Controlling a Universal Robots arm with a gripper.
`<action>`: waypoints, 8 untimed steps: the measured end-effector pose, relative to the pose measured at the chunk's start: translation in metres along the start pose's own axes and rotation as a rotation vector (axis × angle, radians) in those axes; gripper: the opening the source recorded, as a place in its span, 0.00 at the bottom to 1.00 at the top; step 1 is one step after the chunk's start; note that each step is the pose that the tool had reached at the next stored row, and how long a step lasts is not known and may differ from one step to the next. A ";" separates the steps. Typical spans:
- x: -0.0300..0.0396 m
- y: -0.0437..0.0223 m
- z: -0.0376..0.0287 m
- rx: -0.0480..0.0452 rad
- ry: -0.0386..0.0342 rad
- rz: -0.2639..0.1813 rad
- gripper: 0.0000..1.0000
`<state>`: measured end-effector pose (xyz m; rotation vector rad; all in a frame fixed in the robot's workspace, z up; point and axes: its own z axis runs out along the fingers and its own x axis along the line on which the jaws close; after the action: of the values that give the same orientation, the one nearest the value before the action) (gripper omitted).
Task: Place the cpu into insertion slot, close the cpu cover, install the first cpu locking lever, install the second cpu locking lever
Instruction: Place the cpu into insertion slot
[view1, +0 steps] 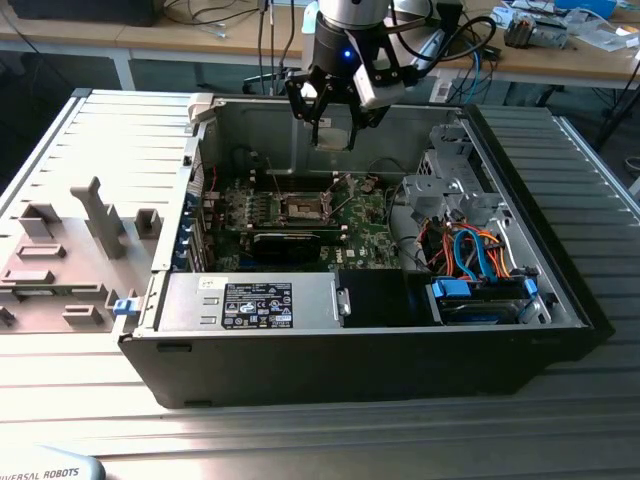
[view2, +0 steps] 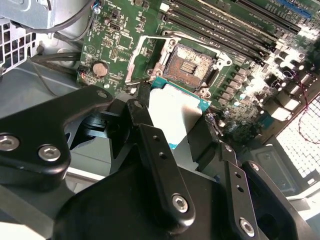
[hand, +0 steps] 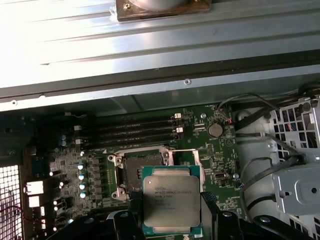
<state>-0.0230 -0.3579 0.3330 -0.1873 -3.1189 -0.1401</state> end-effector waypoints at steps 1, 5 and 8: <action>0.0000 0.0000 0.0000 -0.0001 -0.0003 0.004 0.54; 0.0000 0.0000 0.0000 -0.0003 -0.0013 0.015 0.54; 0.0000 0.0000 0.0000 -0.0004 -0.0021 0.025 0.54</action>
<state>-0.0230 -0.3579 0.3329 -0.2261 -3.1174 -0.1403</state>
